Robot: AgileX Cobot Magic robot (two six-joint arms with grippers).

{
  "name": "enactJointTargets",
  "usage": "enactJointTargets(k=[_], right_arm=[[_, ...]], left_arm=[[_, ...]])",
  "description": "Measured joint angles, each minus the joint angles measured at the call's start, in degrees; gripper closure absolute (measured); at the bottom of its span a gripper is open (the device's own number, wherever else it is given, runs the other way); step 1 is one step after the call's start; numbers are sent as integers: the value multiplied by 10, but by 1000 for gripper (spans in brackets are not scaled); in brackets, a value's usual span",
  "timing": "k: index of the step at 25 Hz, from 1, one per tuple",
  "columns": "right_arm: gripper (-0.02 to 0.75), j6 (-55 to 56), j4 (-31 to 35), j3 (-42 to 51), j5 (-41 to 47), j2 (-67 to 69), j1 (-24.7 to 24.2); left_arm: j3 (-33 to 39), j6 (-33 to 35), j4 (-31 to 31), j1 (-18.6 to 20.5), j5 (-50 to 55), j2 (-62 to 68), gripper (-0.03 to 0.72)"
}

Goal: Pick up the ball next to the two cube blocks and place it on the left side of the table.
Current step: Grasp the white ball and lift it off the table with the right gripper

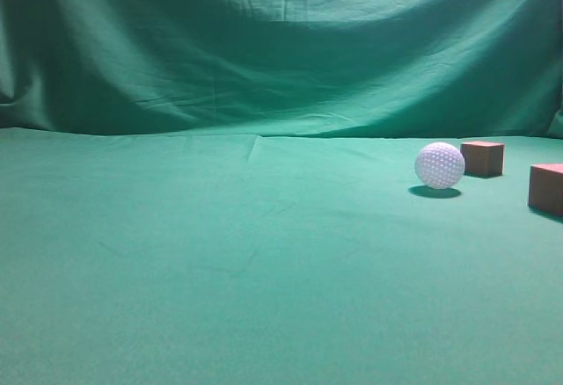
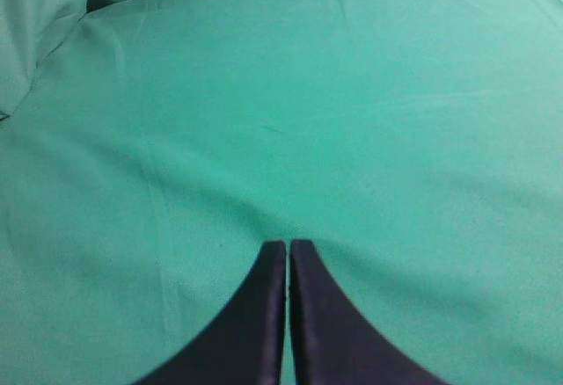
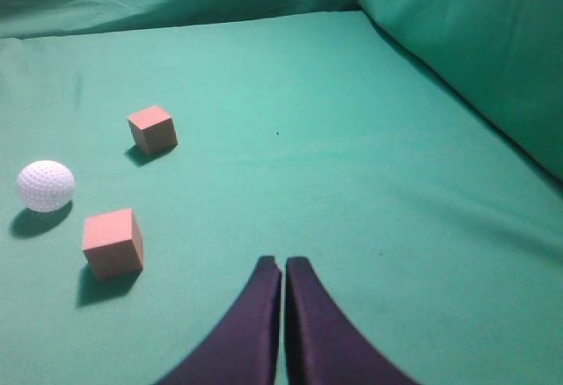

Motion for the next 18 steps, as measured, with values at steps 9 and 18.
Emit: enactJointTargets(k=[9,18], right_arm=[[738,0,0,0,0,0,0],[738,0,0,0,0,0,0]], left_arm=[[0,0,0,0,0,0,688],[0,0,0,0,0,0,688]])
